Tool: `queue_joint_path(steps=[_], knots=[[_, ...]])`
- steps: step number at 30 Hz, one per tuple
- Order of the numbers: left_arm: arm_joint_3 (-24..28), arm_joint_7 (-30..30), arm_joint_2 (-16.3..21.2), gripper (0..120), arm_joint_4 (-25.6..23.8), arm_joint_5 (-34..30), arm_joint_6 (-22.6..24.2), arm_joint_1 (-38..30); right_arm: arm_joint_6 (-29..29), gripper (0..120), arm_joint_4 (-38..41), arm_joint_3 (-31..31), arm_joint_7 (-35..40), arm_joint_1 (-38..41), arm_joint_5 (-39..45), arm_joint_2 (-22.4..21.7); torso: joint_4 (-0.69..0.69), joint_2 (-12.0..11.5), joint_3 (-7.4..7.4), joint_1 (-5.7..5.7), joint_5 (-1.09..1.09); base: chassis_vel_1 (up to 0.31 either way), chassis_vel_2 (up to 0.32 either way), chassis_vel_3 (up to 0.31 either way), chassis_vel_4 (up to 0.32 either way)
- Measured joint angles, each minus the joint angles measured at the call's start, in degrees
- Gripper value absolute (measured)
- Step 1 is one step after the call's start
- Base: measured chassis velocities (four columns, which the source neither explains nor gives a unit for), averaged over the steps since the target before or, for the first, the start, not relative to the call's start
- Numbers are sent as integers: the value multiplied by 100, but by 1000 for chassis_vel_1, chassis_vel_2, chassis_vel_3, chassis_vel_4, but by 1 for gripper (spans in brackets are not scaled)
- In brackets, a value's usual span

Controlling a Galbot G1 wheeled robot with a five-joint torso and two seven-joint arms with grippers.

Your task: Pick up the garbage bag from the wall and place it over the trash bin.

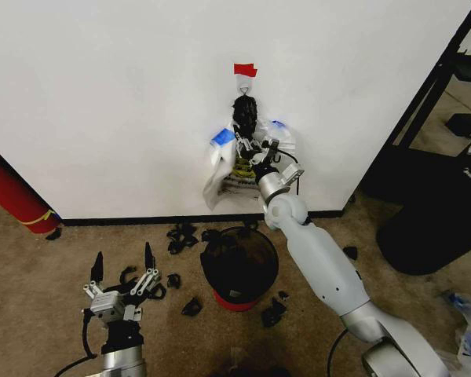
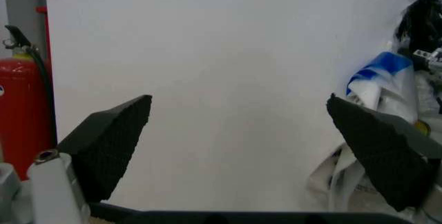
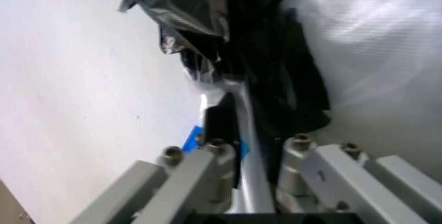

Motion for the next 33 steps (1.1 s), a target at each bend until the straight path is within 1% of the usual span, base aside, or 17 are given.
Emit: queue_joint_path(steps=[1, 2, 3, 6, 8, 9, 10, 11, 14, 15, 17, 19, 24, 25, 26, 29, 33], knots=[[0, 0, -12, 100, 0, 0, 0, 1, 0, 6, 22, -8, -3, -13, -20, -6, 0, 0, 0, 0, 0, 0, 0, 0, 0], [0, 0, -12, 100, 0, 0, 0, 1, 0, 6, 22, -8, -3, -13, -20, -6, 0, 0, 0, 0, 0, 0, 0, 0, 0], [4, 0, -34, 100, 0, 1, -1, 7, 0, 2, 56, -20, -13, -39, -58, -15, 0, 0, 0, 0, -1, 0, 0, 0, 0], [20, 1, -75, 100, 3, 17, -12, 28, 0, 0, 198, -45, -109, -165, -186, -59, 0, 0, 0, 0, 0, 0, 0, 0, 0], [17, 2, -79, 100, 2, 21, -22, 38, -1, 5, 324, -56, -174, -271, -287, -99, 0, 0, 0, 0, 0, 0, 0, 0, 0], [10, 2, -78, 100, -1, 21, -25, 41, -1, 11, 395, -56, -190, -330, -317, -118, 0, 0, 0, 0, 0, 0, 0, 0, 0], [10, 2, -78, 100, -1, 21, -25, 41, -1, 11, 395, -56, -190, -330, -317, -118, 0, 0, 0, 0, 0, 0, 0, 0, 0], [0, 3, -75, 100, -10, 21, -25, 44, -1, 14, 447, -51, -194, -376, -332, -132, 0, 0, 0, 0, 0, 0, 0, 0, 0], [-15, 2, -64, 100, -40, 19, -28, 60, -1, 26, 591, 60, -191, -545, -360, -187, 1, 0, 0, 0, 0, 0, 0, 0, 0], [-15, 2, -65, 100, -48, 19, -32, 72, -1, 33, 625, 137, -187, -610, -369, -213, 0, 0, 0, 0, 1, 0, 0, 0, 0], [-4, 5, -73, 100, -53, 21, -38, 79, 5, 41, 690, 252, -161, -714, -426, -280, 0, 0, 0, 0, 0, 0, 0, 0, 0], [1, 5, -73, 100, -53, 22, -38, 78, 6, 44, 707, 281, -134, -735, -436, -306, -1, 0, 0, 0, 1, 0, 0, 0, 0], [29, 6, -70, 100, -63, 53, -39, 61, -28, 66, 651, 325, -23, -636, -139, -304, 0, 0, 0, 0, -1, 0, 0, 0, 0], [28, 6, -76, 100, -86, 60, -43, 75, -38, 69, 619, 323, -29, -599, -114, -293, 0, 0, 0, 0, -1, 0, 0, 0, 0], [28, 6, -76, 100, -86, 60, -43, 75, -38, 69, 619, 323, -29, -599, -114, -293, 0, 0, 0, 0, -1, 0, 0, 0, 0], [-45, 5, -55, 100, -144, 17, -73, 124, -58, 83, 505, 259, -66, -491, -90, -189, -1, 0, 0, 0, 0, 0, 0, 0, 0], [-104, -2, -4, 100, -146, -53, -81, 122, -58, 79, 402, 238, -30, -417, -105, -1, 3, 0, 0, 0, -1, 0, 0, 0, 0]])
